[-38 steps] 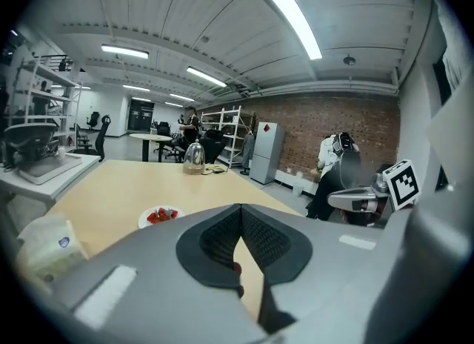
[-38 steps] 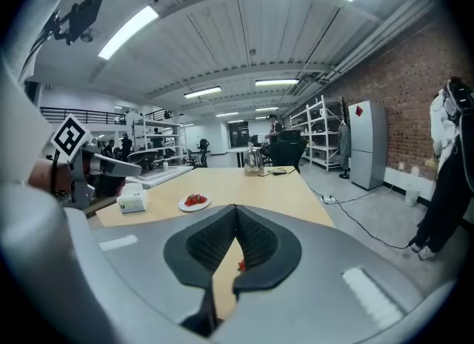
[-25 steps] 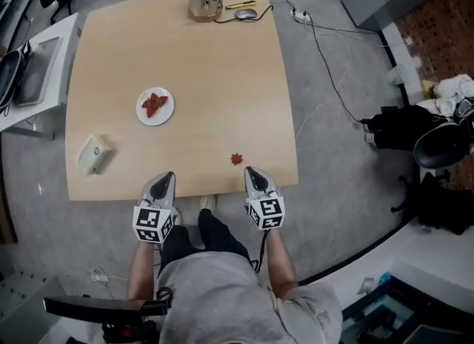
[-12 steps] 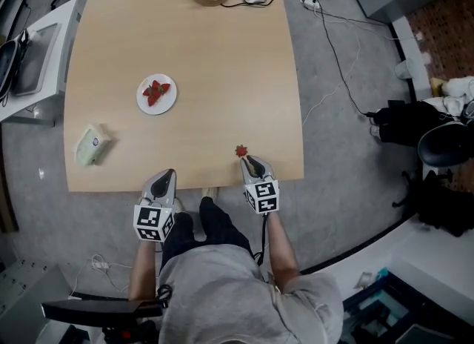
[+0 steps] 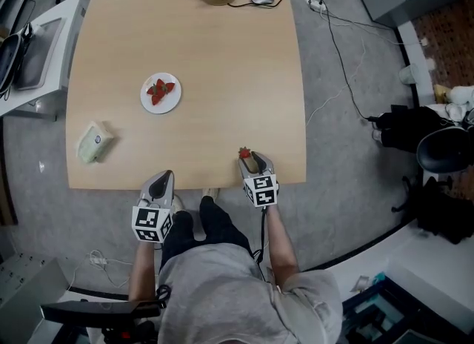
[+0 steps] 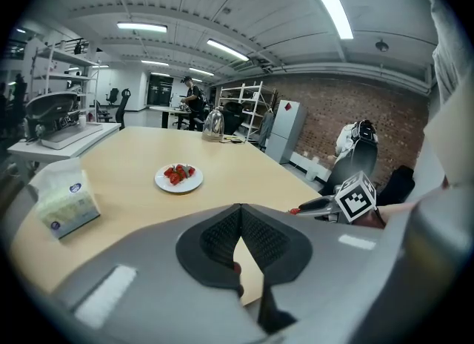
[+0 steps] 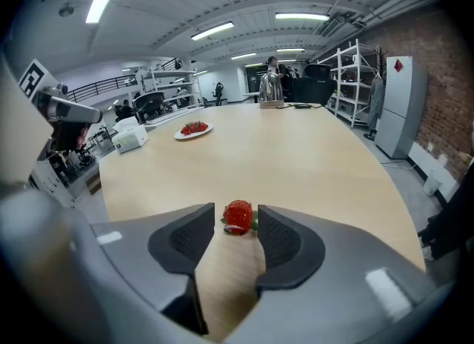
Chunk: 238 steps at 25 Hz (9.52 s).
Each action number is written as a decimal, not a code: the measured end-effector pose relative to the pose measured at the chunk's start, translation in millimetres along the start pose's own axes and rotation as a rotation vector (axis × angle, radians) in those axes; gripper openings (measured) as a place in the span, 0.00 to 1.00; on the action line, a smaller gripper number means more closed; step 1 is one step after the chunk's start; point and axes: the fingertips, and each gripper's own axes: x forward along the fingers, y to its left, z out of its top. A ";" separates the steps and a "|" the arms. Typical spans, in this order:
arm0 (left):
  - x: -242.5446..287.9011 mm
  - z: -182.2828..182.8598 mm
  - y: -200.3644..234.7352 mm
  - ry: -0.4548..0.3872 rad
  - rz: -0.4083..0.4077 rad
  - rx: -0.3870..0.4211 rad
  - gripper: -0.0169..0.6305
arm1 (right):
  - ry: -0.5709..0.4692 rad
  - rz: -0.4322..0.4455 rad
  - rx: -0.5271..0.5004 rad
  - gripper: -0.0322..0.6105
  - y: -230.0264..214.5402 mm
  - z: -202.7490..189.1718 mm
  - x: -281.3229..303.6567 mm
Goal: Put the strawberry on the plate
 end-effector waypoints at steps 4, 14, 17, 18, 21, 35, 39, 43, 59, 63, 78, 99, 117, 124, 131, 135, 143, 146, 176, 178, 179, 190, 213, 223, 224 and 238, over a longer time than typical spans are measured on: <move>0.5 -2.1 2.6 0.003 0.008 -0.009 0.06 | 0.018 -0.004 -0.012 0.35 -2.5 -1.6 5.4; 0.8 -0.6 7.1 0.001 0.027 -0.019 0.06 | 0.046 -0.003 -0.022 0.32 -3.3 -3.2 11.6; 0.2 -0.2 6.9 0.000 0.033 -0.016 0.06 | 0.045 -0.003 -0.020 0.29 -4.4 -2.6 11.9; -0.1 0.0 6.8 0.000 0.035 -0.014 0.06 | 0.044 -0.004 -0.019 0.28 -4.9 -2.5 12.0; -0.8 1.0 7.3 -0.004 0.037 -0.012 0.06 | 0.042 -0.009 -0.013 0.28 -6.1 -1.7 12.4; -7.1 13.3 6.8 -0.038 0.048 -0.001 0.06 | 0.008 -0.009 -0.024 0.28 -5.6 21.0 0.9; -11.2 21.4 7.1 -0.059 0.061 0.009 0.06 | -0.023 -0.007 -0.041 0.27 -4.9 38.1 -6.0; -21.0 26.1 8.2 -0.084 0.079 0.007 0.06 | -0.056 0.012 -0.061 0.27 1.4 56.7 -13.7; -63.5 30.3 40.9 -0.173 0.181 -0.027 0.06 | -0.133 0.119 -0.208 0.27 59.2 125.3 -3.4; -70.0 31.9 58.1 -0.187 0.192 -0.038 0.06 | -0.138 0.139 -0.226 0.27 75.3 139.5 9.1; -74.4 41.7 119.1 -0.178 0.216 -0.062 0.06 | -0.125 0.217 -0.254 0.27 136.8 180.6 65.9; -37.6 41.3 187.5 -0.092 0.200 -0.116 0.06 | -0.031 0.256 -0.277 0.27 166.2 202.5 170.1; -11.5 33.4 216.0 -0.033 0.199 -0.154 0.06 | 0.043 0.260 -0.266 0.27 164.1 197.0 221.4; -7.8 33.0 220.4 -0.027 0.198 -0.160 0.06 | 0.060 0.258 -0.266 0.27 165.7 194.1 228.4; -9.1 27.8 225.6 -0.015 0.202 -0.171 0.06 | 0.069 0.251 -0.261 0.27 166.1 192.6 232.8; -10.2 29.0 225.4 -0.017 0.200 -0.174 0.06 | 0.071 0.248 -0.261 0.28 166.0 193.2 231.8; -10.6 30.2 221.9 -0.018 0.192 -0.164 0.06 | 0.046 0.256 -0.208 0.30 166.4 197.1 229.7; -12.5 31.6 221.2 -0.025 0.191 -0.160 0.06 | 0.035 0.261 -0.196 0.33 168.2 198.3 226.6; -28.5 85.4 140.0 -0.192 0.095 -0.026 0.06 | -0.330 0.093 -0.071 0.06 107.6 260.4 57.3; -29.5 86.5 130.4 -0.198 0.085 -0.014 0.06 | -0.345 0.086 -0.066 0.06 106.2 256.2 44.0; -30.1 87.1 125.1 -0.200 0.079 -0.007 0.06 | -0.354 0.081 -0.066 0.06 105.6 254.1 37.1; -38.3 92.0 72.0 -0.239 0.013 0.062 0.06 | -0.457 0.015 -0.068 0.06 95.3 231.8 -38.7; -73.2 87.2 3.2 -0.313 0.025 0.117 0.06 | -0.557 -0.072 -0.044 0.06 58.7 167.9 -158.9; -86.1 83.0 -7.0 -0.343 0.058 0.118 0.06 | -0.559 -0.063 -0.067 0.06 62.3 146.7 -175.3; -87.1 84.1 -7.7 -0.346 0.059 0.120 0.06 | -0.563 -0.060 -0.068 0.06 62.6 146.8 -176.3; -85.2 86.8 -16.6 -0.346 0.065 0.135 0.06 | -0.577 -0.048 -0.068 0.06 57.6 147.7 -179.2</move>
